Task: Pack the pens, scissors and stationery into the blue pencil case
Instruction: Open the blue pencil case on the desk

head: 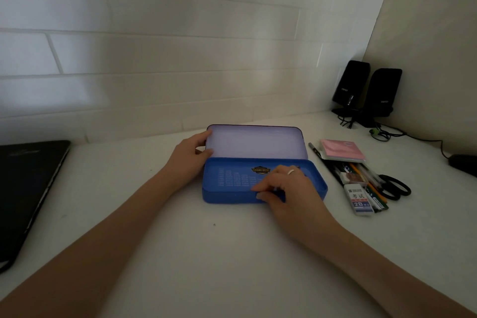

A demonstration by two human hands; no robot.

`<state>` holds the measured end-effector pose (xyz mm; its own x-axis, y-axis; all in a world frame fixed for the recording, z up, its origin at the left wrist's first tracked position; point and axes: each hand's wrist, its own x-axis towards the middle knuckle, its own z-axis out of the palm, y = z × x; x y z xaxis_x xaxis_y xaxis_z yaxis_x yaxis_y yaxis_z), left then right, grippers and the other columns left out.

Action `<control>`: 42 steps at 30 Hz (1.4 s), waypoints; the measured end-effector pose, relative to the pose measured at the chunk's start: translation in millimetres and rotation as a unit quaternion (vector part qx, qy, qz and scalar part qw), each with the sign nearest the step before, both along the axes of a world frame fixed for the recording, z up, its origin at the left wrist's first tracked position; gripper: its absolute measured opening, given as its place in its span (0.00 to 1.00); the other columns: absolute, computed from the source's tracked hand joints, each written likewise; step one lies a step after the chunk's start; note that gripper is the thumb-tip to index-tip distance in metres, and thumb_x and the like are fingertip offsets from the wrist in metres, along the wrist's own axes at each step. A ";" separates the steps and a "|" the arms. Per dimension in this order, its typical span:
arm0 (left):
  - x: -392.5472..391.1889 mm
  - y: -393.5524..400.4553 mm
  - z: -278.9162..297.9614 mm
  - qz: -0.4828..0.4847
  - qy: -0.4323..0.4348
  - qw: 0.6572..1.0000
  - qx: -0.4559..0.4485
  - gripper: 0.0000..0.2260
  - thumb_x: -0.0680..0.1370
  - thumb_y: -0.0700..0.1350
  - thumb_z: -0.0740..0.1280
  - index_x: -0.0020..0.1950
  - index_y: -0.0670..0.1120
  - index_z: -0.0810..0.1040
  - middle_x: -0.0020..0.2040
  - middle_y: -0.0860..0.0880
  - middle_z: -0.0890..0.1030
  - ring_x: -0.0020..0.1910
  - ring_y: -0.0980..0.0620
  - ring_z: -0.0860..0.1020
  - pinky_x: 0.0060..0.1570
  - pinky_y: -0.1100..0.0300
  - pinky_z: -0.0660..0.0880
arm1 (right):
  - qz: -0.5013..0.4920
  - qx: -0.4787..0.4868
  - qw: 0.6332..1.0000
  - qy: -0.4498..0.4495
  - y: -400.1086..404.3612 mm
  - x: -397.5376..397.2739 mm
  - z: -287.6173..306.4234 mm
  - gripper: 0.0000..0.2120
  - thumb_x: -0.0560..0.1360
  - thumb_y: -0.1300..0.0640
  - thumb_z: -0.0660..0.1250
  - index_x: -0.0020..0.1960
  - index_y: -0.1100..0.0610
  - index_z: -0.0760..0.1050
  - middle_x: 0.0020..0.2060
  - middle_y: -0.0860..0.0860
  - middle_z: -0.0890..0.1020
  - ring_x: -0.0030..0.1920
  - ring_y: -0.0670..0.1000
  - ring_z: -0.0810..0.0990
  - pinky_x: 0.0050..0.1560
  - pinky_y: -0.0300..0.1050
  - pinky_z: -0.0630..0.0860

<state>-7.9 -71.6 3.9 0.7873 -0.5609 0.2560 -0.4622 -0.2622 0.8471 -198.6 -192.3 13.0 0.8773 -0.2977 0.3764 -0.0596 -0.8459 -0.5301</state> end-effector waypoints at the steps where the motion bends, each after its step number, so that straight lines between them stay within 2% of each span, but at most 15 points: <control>1: 0.2 -0.1 -0.1 0.001 0.000 1.000 0.003 0.23 0.78 0.39 0.61 0.72 0.48 0.64 0.68 0.48 0.72 0.54 0.52 0.75 0.54 0.62 0.68 | -0.004 -0.006 1.000 -0.003 0.1 0.5 -1.0 0.07 0.73 0.63 0.68 0.46 0.52 0.82 0.37 0.36 0.71 0.44 0.38 0.69 0.48 0.25 0.63; 5: 0.7 1.2 0.1 -0.015 -0.010 0.999 0.028 0.19 0.78 0.41 0.62 0.69 0.49 0.68 0.64 0.49 0.74 0.53 0.53 0.75 0.53 0.65 0.67 | -0.037 -0.057 0.998 -0.007 -1.3 1.8 -3.6 0.07 0.74 0.64 0.66 0.46 0.53 0.78 0.44 0.44 0.72 0.50 0.46 0.69 0.52 0.37 0.67; 7: -0.9 3.6 3.0 -0.050 -0.006 0.998 0.030 0.14 0.79 0.45 0.61 0.64 0.53 0.73 0.62 0.51 0.75 0.54 0.56 0.74 0.50 0.71 0.66 | -0.044 -0.055 0.997 -0.005 -2.6 1.2 -2.2 0.06 0.74 0.62 0.66 0.46 0.52 0.77 0.46 0.44 0.72 0.52 0.46 0.69 0.54 0.38 0.67; 9: -3.8 7.3 10.5 -0.101 0.041 0.993 0.033 0.13 0.79 0.51 0.60 0.62 0.53 0.75 0.63 0.56 0.74 0.60 0.60 0.71 0.55 0.71 0.63 | -0.045 -0.047 0.998 0.003 -4.2 0.8 -0.6 0.05 0.75 0.61 0.66 0.46 0.51 0.77 0.47 0.44 0.73 0.52 0.46 0.69 0.55 0.38 0.68; 12: -7.2 13.5 20.7 -0.182 0.064 0.968 0.158 0.32 0.66 0.61 0.70 0.68 0.57 0.68 0.66 0.58 0.63 0.66 0.58 0.63 0.60 0.64 0.60 | -0.045 -0.048 0.998 0.005 -4.1 0.7 0.8 0.05 0.75 0.59 0.66 0.47 0.51 0.77 0.46 0.43 0.74 0.48 0.43 0.70 0.54 0.37 0.68; 14: -10.2 14.1 19.9 -0.191 -0.006 0.944 0.270 0.46 0.54 0.65 0.71 0.71 0.58 0.61 0.71 0.56 0.52 0.71 0.55 0.54 0.66 0.61 0.57 | -0.048 -0.063 0.997 0.001 -3.8 0.1 0.3 0.04 0.75 0.59 0.66 0.48 0.52 0.77 0.44 0.43 0.75 0.46 0.42 0.69 0.54 0.38 0.68; 16: -13.8 13.2 15.3 -0.172 -0.077 0.935 0.300 0.49 0.51 0.67 0.72 0.70 0.58 0.59 0.75 0.55 0.41 0.75 0.55 0.43 0.71 0.59 0.50 | -0.050 -0.071 0.996 -0.002 -4.7 -0.5 0.0 0.04 0.75 0.58 0.65 0.49 0.52 0.77 0.44 0.43 0.74 0.46 0.41 0.68 0.53 0.37 0.67; 17: -15.9 12.9 14.2 -0.166 -0.088 0.939 0.286 0.48 0.52 0.66 0.72 0.69 0.56 0.60 0.76 0.56 0.41 0.75 0.55 0.43 0.70 0.60 0.50 | -0.050 -0.071 0.996 -0.003 -5.5 -0.6 0.3 0.04 0.75 0.58 0.65 0.49 0.52 0.77 0.43 0.42 0.74 0.45 0.41 0.67 0.53 0.36 0.66; 21: -25.8 10.5 11.5 -0.157 -0.052 0.968 0.188 0.45 0.51 0.64 0.73 0.66 0.55 0.63 0.66 0.57 0.64 0.66 0.57 0.65 0.60 0.64 0.64 | -0.035 -0.044 0.998 0.010 -9.0 -0.4 2.5 0.04 0.75 0.60 0.65 0.49 0.54 0.77 0.43 0.43 0.73 0.46 0.43 0.68 0.50 0.34 0.63; 23: -28.0 9.3 8.8 -0.158 -0.048 0.971 0.171 0.44 0.51 0.63 0.73 0.65 0.56 0.65 0.63 0.56 0.67 0.61 0.58 0.67 0.57 0.64 0.66 | -0.023 -0.038 0.999 0.023 -11.5 -1.1 2.4 0.05 0.76 0.60 0.64 0.50 0.54 0.77 0.44 0.44 0.73 0.47 0.43 0.68 0.51 0.34 0.63; 30: -32.7 10.2 13.4 -0.180 -0.078 0.965 0.173 0.35 0.63 0.50 0.78 0.66 0.54 0.65 0.61 0.55 0.67 0.59 0.58 0.67 0.50 0.74 0.64 | -0.024 -0.031 0.999 0.022 -14.0 2.1 2.5 0.06 0.74 0.61 0.66 0.50 0.54 0.77 0.41 0.42 0.72 0.47 0.43 0.68 0.49 0.34 0.63; 34: -31.5 8.6 12.6 -0.165 -0.118 0.960 0.196 0.43 0.56 0.60 0.75 0.67 0.52 0.64 0.60 0.54 0.66 0.61 0.55 0.64 0.61 0.63 0.62 | -0.038 -0.041 0.997 -0.057 -14.7 5.2 11.9 0.12 0.67 0.68 0.68 0.39 0.51 0.74 0.33 0.37 0.70 0.41 0.47 0.71 0.45 0.42 0.67; 36: -30.2 9.4 11.9 -0.160 -0.100 0.964 0.186 0.42 0.56 0.57 0.76 0.66 0.52 0.64 0.60 0.54 0.66 0.61 0.55 0.64 0.61 0.64 0.62 | -0.030 -0.052 0.997 -0.046 -14.4 7.2 12.8 0.10 0.67 0.66 0.69 0.39 0.51 0.74 0.33 0.39 0.70 0.40 0.47 0.71 0.42 0.41 0.66; 39: -27.6 10.5 9.8 -0.161 -0.100 0.966 0.176 0.40 0.62 0.49 0.79 0.68 0.50 0.63 0.63 0.53 0.66 0.63 0.56 0.64 0.61 0.65 0.60 | 0.003 -0.071 0.997 -0.023 -17.0 2.9 13.1 0.11 0.68 0.62 0.69 0.41 0.47 0.74 0.34 0.40 0.70 0.38 0.43 0.70 0.38 0.40 0.66; 42: -21.0 10.9 6.7 -0.169 -0.091 0.967 0.169 0.35 0.69 0.42 0.74 0.72 0.47 0.60 0.70 0.49 0.64 0.66 0.56 0.64 0.63 0.68 0.58 | 0.079 -0.113 0.990 0.028 -21.0 -10.4 19.1 0.15 0.70 0.54 0.68 0.55 0.40 0.78 0.34 0.37 0.70 0.38 0.36 0.71 0.38 0.31 0.66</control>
